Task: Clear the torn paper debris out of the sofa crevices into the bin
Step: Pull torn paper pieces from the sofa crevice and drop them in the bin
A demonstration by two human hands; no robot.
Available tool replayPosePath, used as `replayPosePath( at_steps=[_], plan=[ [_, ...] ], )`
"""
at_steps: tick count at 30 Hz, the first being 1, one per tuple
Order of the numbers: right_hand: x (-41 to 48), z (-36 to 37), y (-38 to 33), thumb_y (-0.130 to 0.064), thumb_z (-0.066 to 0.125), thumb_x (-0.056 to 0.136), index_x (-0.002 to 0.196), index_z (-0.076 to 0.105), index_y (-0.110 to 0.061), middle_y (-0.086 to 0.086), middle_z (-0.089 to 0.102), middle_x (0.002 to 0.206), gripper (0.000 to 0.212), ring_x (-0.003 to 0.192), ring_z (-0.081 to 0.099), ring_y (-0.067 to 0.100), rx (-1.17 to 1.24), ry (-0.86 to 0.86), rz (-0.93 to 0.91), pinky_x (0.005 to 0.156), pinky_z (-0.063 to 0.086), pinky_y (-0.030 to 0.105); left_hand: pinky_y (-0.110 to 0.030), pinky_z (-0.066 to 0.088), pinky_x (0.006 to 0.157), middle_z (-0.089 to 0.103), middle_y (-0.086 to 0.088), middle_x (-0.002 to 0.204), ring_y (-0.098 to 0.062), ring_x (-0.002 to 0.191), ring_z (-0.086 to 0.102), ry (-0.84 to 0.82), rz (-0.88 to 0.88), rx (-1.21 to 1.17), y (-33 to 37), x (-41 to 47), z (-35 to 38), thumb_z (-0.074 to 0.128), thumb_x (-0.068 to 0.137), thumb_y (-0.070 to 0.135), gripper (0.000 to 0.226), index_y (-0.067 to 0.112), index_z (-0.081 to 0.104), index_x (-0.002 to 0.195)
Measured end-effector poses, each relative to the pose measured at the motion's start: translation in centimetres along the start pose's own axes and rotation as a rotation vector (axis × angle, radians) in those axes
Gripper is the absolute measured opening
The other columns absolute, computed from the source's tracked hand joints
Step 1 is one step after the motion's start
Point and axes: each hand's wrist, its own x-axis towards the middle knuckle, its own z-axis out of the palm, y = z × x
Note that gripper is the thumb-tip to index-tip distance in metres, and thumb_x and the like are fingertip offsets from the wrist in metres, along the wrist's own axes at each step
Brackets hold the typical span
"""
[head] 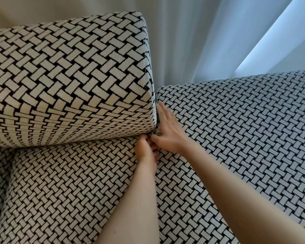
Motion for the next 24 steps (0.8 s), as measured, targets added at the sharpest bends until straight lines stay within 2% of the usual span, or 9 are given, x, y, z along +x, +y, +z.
replayPosePath(
  at_steps=[2,5,9,14,21,24],
  plan=[
    [1.1,-0.8,-0.1,-0.043,0.043,0.074,0.148,-0.004,-0.014,0.007,0.002,0.157,0.092,0.144,-0.001,0.017,0.096,-0.040,0.039,0.116,-0.002,0.033,-0.019,0.020,0.041,0.040,0.008,0.052,-0.009,0.044,0.027,0.008,-0.002,-0.011,0.1,-0.1,0.2,0.037,0.092,0.030,0.031,0.019,0.049,0.065],
    [2.7,-1.6,0.7,-0.054,0.038,0.080,0.147,-0.012,-0.009,0.009,-0.011,0.156,0.095,0.142,-0.015,0.018,-0.135,-0.152,0.019,0.112,-0.013,0.029,-0.015,0.015,0.034,0.032,0.008,0.044,-0.007,0.036,0.020,0.031,-0.025,-0.010,0.0,0.1,0.1,0.039,0.091,0.032,0.033,0.017,0.044,0.062],
    [3.8,-2.2,1.0,-0.065,0.047,0.079,0.145,-0.016,-0.003,0.013,-0.016,0.154,0.110,0.141,-0.019,0.022,-0.390,-0.260,0.030,0.112,-0.016,0.032,-0.014,0.010,0.034,0.027,0.010,0.035,-0.006,0.029,0.017,0.030,-0.050,-0.022,0.1,0.5,0.0,0.038,0.091,0.030,0.040,0.018,0.031,0.053],
    [4.7,-2.4,0.4,-0.075,0.051,0.070,0.145,-0.017,-0.006,0.010,-0.019,0.154,0.122,0.140,-0.023,0.023,-0.519,-0.300,0.096,0.113,-0.017,0.041,-0.014,0.008,0.033,0.026,0.010,0.033,-0.006,0.026,0.015,0.016,-0.048,-0.044,-0.1,0.8,-0.2,0.037,0.091,0.027,0.041,0.019,0.026,0.052],
    [5.1,-2.3,0.3,-0.072,0.053,0.069,0.149,-0.005,-0.025,0.005,-0.014,0.156,0.110,0.139,-0.024,0.028,-0.514,-0.293,0.078,0.107,-0.021,0.048,-0.014,0.009,0.032,0.026,0.010,0.033,-0.006,0.026,0.016,0.050,-0.046,-0.033,-0.2,0.7,0.1,0.037,0.090,0.027,0.040,0.019,0.026,0.052],
    [5.0,-2.5,0.4,-0.063,0.056,0.072,0.149,0.003,-0.029,0.004,-0.013,0.156,0.099,0.140,-0.023,0.029,-0.476,-0.299,0.070,0.106,-0.022,0.050,-0.014,0.010,0.034,0.028,0.010,0.031,-0.007,0.025,0.017,0.117,-0.056,-0.040,-0.1,0.7,0.7,0.039,0.088,0.024,0.037,0.017,0.028,0.053]
  ],
)
